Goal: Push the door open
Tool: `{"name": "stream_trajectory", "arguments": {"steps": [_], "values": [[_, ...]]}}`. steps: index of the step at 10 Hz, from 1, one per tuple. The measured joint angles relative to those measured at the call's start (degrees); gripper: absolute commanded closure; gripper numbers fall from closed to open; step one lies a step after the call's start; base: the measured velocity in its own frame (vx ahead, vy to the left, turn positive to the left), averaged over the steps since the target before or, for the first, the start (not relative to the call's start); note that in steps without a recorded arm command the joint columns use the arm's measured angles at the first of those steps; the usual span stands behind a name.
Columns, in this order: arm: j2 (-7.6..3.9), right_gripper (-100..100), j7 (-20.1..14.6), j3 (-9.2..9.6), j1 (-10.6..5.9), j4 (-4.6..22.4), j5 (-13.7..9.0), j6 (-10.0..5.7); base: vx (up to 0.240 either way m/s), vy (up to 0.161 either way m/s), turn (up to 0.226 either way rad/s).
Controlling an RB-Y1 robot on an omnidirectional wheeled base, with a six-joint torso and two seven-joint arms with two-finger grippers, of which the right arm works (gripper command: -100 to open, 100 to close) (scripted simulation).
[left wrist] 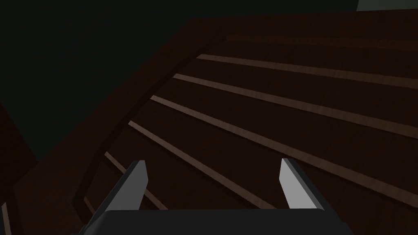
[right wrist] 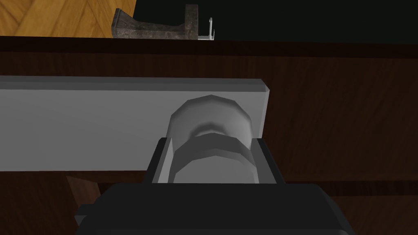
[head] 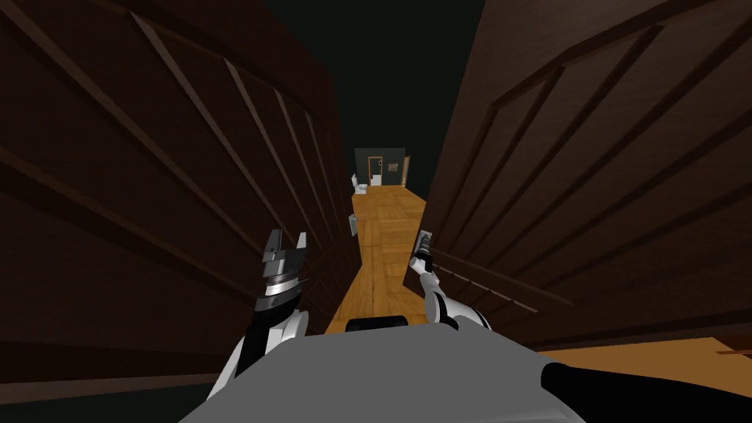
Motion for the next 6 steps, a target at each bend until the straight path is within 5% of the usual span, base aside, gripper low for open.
{"name": "stream_trajectory", "arguments": {"steps": [2, 3, 6], "values": [[0.03, 100, 1.06, -1.15, -1.24, 1.86, -0.19, -1.45, 0.045, -0.024, 0.0], [0.36, 100, 1.4, -1.35, -0.94, 0.7, -0.22, -0.99, 0.055, -0.017, -0.009], [2.62, 100, 4.9, -4.56, -2.05, 1.3, -0.83, -1.52, 0.125, -0.044, -0.03]]}}
